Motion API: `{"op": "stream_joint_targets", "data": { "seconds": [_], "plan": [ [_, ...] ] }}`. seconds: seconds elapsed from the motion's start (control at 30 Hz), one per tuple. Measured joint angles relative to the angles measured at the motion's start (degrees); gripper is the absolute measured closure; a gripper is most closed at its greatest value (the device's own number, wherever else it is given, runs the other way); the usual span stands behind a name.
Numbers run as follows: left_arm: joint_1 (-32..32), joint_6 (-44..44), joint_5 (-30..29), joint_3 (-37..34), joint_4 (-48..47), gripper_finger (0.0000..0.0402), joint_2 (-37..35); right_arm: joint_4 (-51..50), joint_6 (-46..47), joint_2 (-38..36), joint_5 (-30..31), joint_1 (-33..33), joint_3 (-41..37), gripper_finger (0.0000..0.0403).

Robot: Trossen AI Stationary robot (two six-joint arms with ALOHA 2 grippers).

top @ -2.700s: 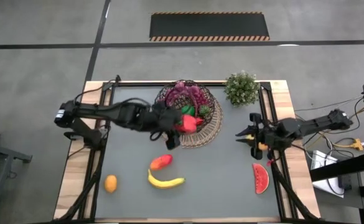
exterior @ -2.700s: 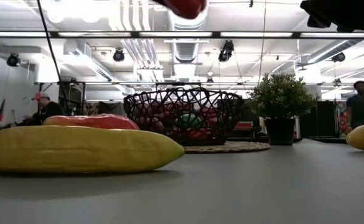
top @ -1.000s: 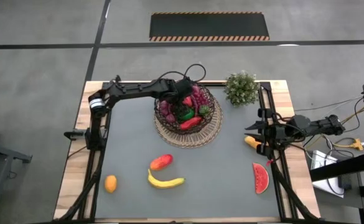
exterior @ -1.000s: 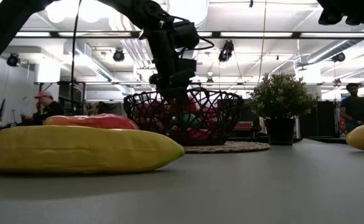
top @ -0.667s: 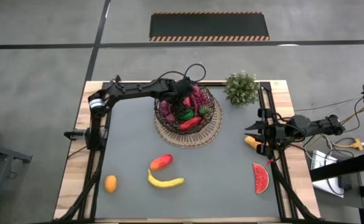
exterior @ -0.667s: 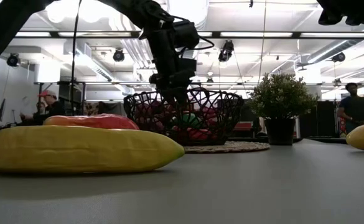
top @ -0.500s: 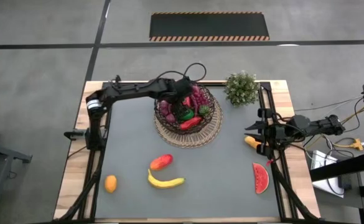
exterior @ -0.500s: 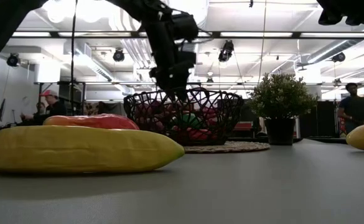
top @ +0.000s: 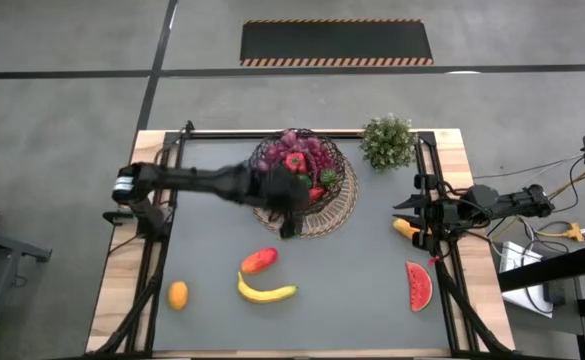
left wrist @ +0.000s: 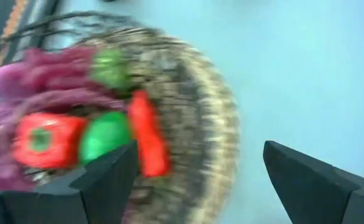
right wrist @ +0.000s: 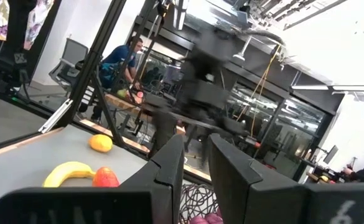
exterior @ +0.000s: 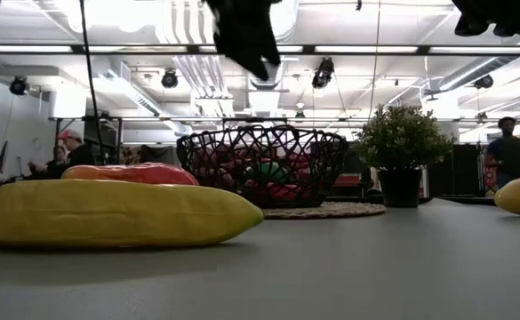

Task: Build produce basket
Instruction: Put the red mango into the basket

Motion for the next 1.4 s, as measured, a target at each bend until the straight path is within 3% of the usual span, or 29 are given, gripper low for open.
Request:
{"op": "stream_joint_targets", "data": {
  "seconds": [0.2,0.4,0.57,0.87,1.17,1.4],
  "plan": [
    [-9.9,-7.5,0.1,-0.1,-2.7,0.0075,0.0,0.0,0.6,0.0,0.0,0.0,0.0,0.0339],
    [-17.5,-24.2,0.1,-0.4,-10.5,0.0075,0.1,-0.3,0.6,0.0,0.0,0.0,0.0,0.0339],
    [-21.3,-32.6,-0.1,-6.2,-11.1,0.0075,0.2,-0.3,0.5,0.0,0.0,0.0,0.0,0.0339],
    [-20.9,-35.7,-3.4,-21.7,-3.0,0.0075,0.2,-0.2,0.5,0.0,0.0,0.0,0.0,0.0339],
    [-18.9,-35.7,-3.3,-28.9,5.7,0.0077,0.2,-0.2,0.4,0.0,0.0,0.0,0.0,0.0339],
    [-18.9,-35.7,-3.1,-30.3,6.2,0.0137,0.2,-0.2,0.4,0.0,0.0,0.0,0.0,0.0339]
  ]
}}
